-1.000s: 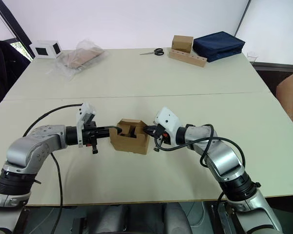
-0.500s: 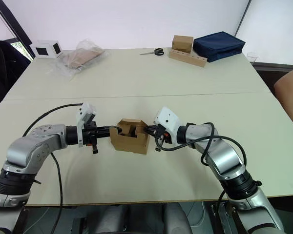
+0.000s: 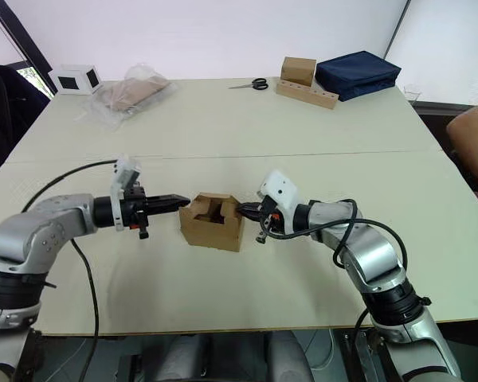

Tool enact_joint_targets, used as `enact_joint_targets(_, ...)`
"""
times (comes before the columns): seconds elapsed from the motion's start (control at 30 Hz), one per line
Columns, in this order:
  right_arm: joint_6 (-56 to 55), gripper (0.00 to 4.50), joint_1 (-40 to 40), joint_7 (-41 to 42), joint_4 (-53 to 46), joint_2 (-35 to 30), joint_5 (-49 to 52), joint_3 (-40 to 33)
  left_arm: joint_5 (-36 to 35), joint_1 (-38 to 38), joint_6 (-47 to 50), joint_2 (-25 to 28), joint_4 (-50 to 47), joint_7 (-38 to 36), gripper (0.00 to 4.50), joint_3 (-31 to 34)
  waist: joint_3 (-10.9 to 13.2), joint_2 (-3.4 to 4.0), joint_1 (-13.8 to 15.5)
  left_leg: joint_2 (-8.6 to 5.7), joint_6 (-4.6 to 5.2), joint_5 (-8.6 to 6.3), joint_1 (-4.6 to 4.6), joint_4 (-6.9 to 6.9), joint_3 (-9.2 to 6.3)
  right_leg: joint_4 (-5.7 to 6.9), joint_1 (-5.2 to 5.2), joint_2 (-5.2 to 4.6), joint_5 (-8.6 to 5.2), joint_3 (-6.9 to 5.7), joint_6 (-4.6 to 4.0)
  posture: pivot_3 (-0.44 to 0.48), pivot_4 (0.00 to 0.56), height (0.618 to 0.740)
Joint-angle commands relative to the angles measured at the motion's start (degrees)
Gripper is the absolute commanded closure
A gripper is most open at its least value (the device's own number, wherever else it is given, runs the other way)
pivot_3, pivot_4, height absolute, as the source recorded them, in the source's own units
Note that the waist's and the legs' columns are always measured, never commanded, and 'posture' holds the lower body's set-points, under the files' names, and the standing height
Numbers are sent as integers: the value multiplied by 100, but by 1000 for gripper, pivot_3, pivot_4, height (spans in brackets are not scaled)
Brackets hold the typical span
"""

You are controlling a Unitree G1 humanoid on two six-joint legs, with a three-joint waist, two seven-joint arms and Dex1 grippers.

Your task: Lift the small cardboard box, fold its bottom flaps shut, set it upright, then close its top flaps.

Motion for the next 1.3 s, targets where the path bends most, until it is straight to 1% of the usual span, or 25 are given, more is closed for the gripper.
enact_joint_targets(0.03,66,4492,76,59,-331,-63,395,-459,303,-438,-457,79,675,-155,4500,48,0,0,-3,0,0,0,0,0,0,-1,0,1,0,0,0,0,150,740)
enact_joint_targets(0.27,436,4492,249,-48,-700,-103,877,-782,949,-944,-1258,-131,1927,-538,4500,-393,1,0,-4,0,0,0,-1,-2,1,-3,-2,2,0,-1,0,0,150,740)
enact_joint_targets(0.4,924,4492,420,-61,-1286,-259,1483,-1028,1432,-1247,-1854,-442,2784,-723,4500,-707,1,0,9,0,0,0,-3,-2,1,-1,-4,2,0,-1,0,0,150,740)
enact_joint_targets(0.63,1534,4492,423,-259,-1990,-600,2274,-1260,1942,-1792,-2541,-1048,4151,-1187,4500,-1028,1,-1,9,-2,1,-1,-6,0,0,-3,-3,2,0,-3,0,0,150,740)
enact_joint_targets(0.73,1679,4492,411,-414,-2182,-605,2481,-1130,2029,-1852,-2631,-1169,4313,-1465,4500,-1084,2,-2,-9,-2,3,-2,-6,0,0,-3,-3,2,0,-3,0,0,150,740)
enact_joint_targets(0.83,1704,4492,387,-558,-2260,-537,2490,-890,2065,-1834,-2590,-1200,4249,-1663,4500,-1126,2,-2,-24,-1,4,-2,-6,0,-1,-2,-6,5,0,-2,0,0,150,740)
enact_joint_targets(0.97,1399,4492,315,-611,-2056,-606,1905,-248,2080,-1746,-2494,-1189,4090,-1778,4500,-1111,2,-2,-13,-1,4,-2,-6,0,-1,-2,-6,4,0,-2,0,0,150,740)
enact_joint_targets(1.17,1027,4492,117,-605,-1703,-560,1427,95,2015,-1518,-2320,-1125,3692,-1882,4500,-1067,2,-2,-5,-1,4,-2,-7,1,-1,-2,-5,2,0,-2,0,0,150,740)
enact_joint_targets(1.3,896,4492,-70,-550,-1533,-471,1290,259,1999,-1364,-2258,-1134,3450,-1856,4500,-1034,2,-2,-10,-1,3,-2,-7,1,-2,-1,-7,3,0,-2,0,0,150,740)
